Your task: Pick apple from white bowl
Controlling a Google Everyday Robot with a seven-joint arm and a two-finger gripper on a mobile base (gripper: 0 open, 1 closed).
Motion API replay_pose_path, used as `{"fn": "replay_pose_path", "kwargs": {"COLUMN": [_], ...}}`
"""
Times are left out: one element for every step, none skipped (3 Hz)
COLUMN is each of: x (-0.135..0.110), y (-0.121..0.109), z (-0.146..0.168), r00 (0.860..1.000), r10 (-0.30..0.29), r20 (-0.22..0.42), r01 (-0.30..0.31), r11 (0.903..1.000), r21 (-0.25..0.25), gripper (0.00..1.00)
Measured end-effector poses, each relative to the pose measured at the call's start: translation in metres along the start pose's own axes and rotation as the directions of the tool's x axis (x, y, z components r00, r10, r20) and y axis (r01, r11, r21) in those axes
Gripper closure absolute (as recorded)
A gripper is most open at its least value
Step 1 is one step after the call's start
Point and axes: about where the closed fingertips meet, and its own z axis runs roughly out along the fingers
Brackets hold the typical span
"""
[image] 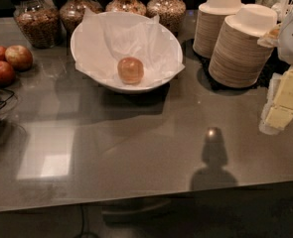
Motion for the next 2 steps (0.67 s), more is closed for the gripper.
{"fn": "replay_pose_path", "kwargs": {"x": [0.0, -0.0083], "y": [0.0, -0.0085], "z": [0.0, 0.0049], "r00": [1.0, 1.0], "r10": [0.0, -0.019], "r20": [0.0, 0.022], "r01": [0.0, 0.019], "r11": [1.0, 0.9998], "r21": [0.0, -0.004], "gripper": [0.0, 0.0]}}
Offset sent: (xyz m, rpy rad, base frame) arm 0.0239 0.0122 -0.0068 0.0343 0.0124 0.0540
